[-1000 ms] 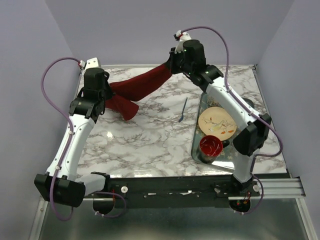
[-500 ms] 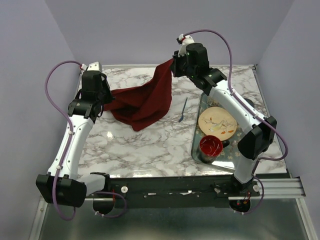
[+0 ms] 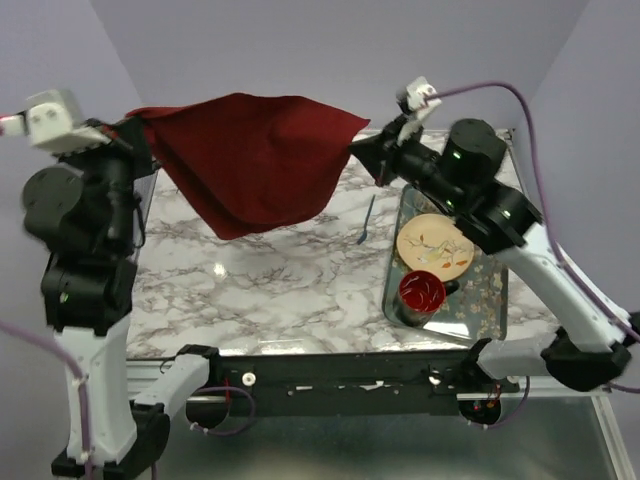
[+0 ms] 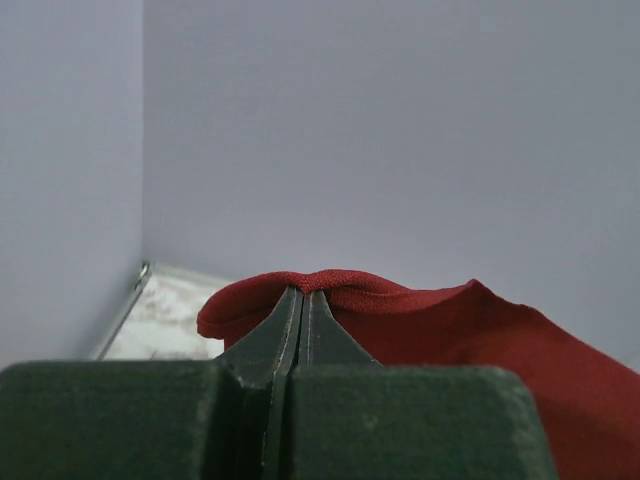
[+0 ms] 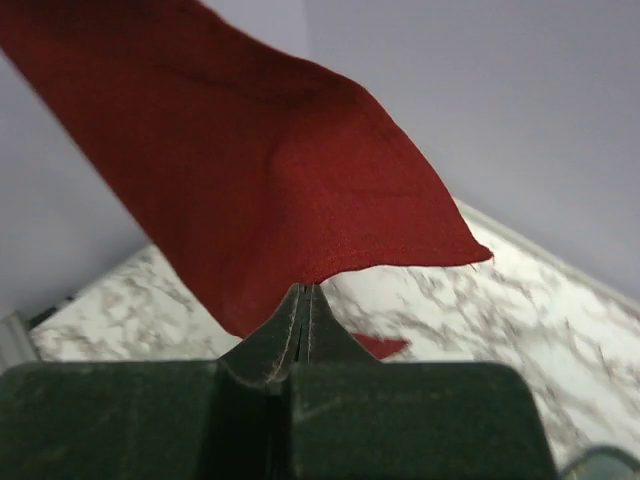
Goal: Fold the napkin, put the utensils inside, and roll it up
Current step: Flatten the napkin out
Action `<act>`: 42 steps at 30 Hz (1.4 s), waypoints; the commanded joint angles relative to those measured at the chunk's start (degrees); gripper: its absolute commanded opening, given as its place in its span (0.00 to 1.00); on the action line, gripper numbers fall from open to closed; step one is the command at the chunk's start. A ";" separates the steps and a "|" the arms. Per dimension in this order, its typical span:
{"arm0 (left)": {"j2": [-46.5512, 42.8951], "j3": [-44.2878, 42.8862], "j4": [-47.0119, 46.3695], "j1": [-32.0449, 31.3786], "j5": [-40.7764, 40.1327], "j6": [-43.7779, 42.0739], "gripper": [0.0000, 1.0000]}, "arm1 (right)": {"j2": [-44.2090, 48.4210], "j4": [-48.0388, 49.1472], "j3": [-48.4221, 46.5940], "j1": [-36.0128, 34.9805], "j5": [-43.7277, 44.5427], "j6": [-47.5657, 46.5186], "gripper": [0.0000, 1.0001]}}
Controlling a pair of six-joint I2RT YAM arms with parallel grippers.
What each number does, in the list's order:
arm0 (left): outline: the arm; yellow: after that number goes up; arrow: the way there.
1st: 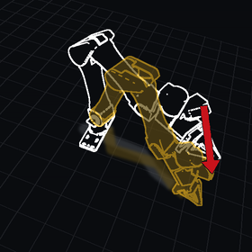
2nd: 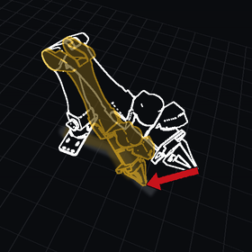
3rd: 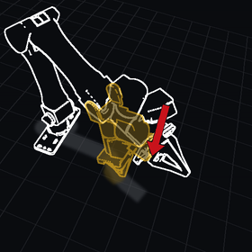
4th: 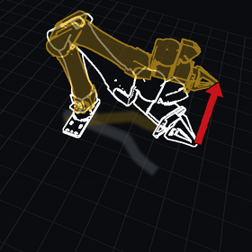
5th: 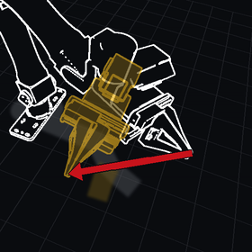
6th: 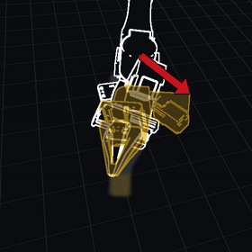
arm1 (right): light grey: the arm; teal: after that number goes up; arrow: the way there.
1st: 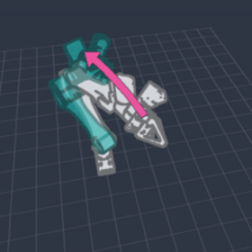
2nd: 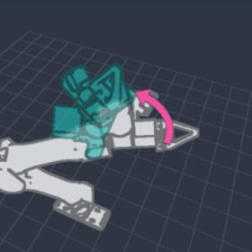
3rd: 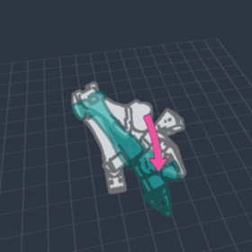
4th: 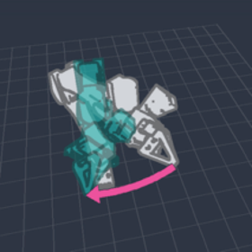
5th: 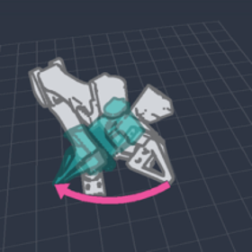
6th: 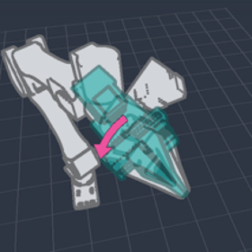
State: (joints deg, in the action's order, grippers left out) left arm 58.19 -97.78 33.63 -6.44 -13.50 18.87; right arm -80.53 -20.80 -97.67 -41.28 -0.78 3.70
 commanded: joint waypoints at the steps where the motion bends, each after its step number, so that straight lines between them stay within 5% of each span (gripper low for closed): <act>1: -10.98 -2.68 -5.58 0.28 0.04 -3.31 0.00 | 15.55 4.79 9.65 -7.31 -5.28 -5.37 0.01; 8: -21.89 -2.51 -7.44 0.28 -0.39 -4.99 0.00 | 30.69 9.02 18.21 -10.40 -16.62 1.65 0.01; 14: -17.78 3.72 -6.47 0.28 -4.25 -3.76 0.00 | 25.70 8.93 18.56 -10.31 -6.39 2.27 0.01; 20: -0.13 12.51 -5.94 0.37 -15.50 -4.11 0.00 | 7.99 11.74 21.11 -3.29 -4.33 5.17 0.01; 25: 21.23 16.74 -11.38 3.62 -14.88 -4.55 0.00 | -10.93 10.60 14.26 2.42 -4.94 7.02 0.01; 31: 48.39 2.29 -11.21 8.45 -15.34 -3.58 0.01 | -35.96 5.25 -3.65 9.45 -4.24 6.67 0.01; 33: 56.36 -4.14 -7.99 8.81 -13.93 -4.54 0.18 | -39.43 3.84 -8.30 11.38 -3.09 5.45 0.04; 34: 58.85 -12.70 -5.35 8.81 -12.10 -4.98 0.26 | -42.83 1.83 -10.76 11.92 -3.44 5.00 0.22; 35: 61.40 -17.57 -2.19 8.81 -11.12 -4.81 0.38 | -44.43 -1.06 -14.01 12.27 -3.70 4.56 0.29; 36: 64.38 -21.28 2.88 8.46 -11.03 -4.55 0.39 | -45.75 -3.96 -20.22 12.71 -4.32 3.86 0.36; 37: 63.28 -21.75 2.85 8.37 -8.85 -4.11 0.45 | -46.64 -7.56 -21.59 12.80 -4.32 3.51 0.53; 38: 61.70 -18.45 1.89 8.37 -7.78 -1.93 0.61 | -46.91 -8.46 -22.30 12.80 -3.71 3.50 0.62; 40: 57.83 -16.31 2.23 8.46 -6.46 -0.33 0.98 | -46.39 -10.83 -22.57 12.63 -3.44 3.59 0.67; 42: 53.63 -13.33 2.93 8.55 -6.98 1.33 0.99 | -44.20 -11.10 -21.08 12.62 -4.31 5.07 0.71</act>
State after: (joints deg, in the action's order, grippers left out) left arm 121.82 -113.97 32.12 2.37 -23.07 16.08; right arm -128.53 -25.36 -117.12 -27.44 -4.93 8.10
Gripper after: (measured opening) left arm 0.918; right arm 0.665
